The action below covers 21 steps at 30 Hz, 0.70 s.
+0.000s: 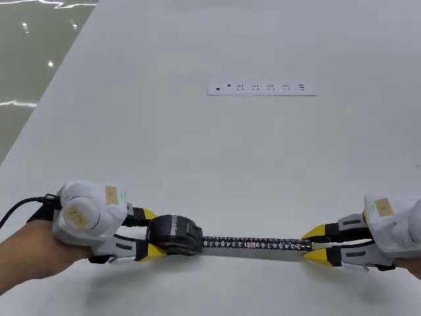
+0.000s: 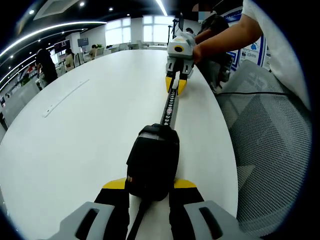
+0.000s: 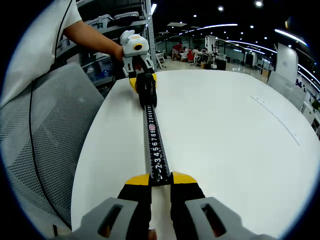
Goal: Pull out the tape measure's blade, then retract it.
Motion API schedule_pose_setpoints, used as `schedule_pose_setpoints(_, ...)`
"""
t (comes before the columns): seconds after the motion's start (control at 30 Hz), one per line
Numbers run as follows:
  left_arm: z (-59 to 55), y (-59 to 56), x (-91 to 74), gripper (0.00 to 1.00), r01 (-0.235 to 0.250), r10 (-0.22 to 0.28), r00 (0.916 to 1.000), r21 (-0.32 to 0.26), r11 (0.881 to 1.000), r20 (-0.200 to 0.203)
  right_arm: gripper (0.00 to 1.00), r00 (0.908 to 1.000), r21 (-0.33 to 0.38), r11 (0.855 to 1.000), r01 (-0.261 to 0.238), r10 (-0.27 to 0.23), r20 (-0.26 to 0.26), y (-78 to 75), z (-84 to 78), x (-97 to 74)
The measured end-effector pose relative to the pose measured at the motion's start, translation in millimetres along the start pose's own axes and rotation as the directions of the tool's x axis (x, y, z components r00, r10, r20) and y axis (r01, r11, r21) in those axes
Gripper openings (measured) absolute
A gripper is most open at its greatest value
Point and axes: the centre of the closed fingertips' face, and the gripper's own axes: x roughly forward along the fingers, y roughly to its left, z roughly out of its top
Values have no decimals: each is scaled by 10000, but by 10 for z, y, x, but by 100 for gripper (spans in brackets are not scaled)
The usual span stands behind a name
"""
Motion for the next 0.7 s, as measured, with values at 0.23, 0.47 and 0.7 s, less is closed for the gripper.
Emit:
schedule_pose_setpoints(0.23,1,-3,-1,27,-18,18,10000,-11,10000,-12,11,9999,60,10000,73,-73,-105,-31,-62,-76)
schedule_pose_setpoints(0.47,4,-6,0,27,9,-9,10000,-6,10000,-12,11,9995,207,9996,208,-203,-259,-50,-162,-190)
schedule_pose_setpoints(0.7,4,-8,2,27,11,-11,10000,1,10000,-15,11,9987,292,9991,312,-300,-400,-31,-213,-255)
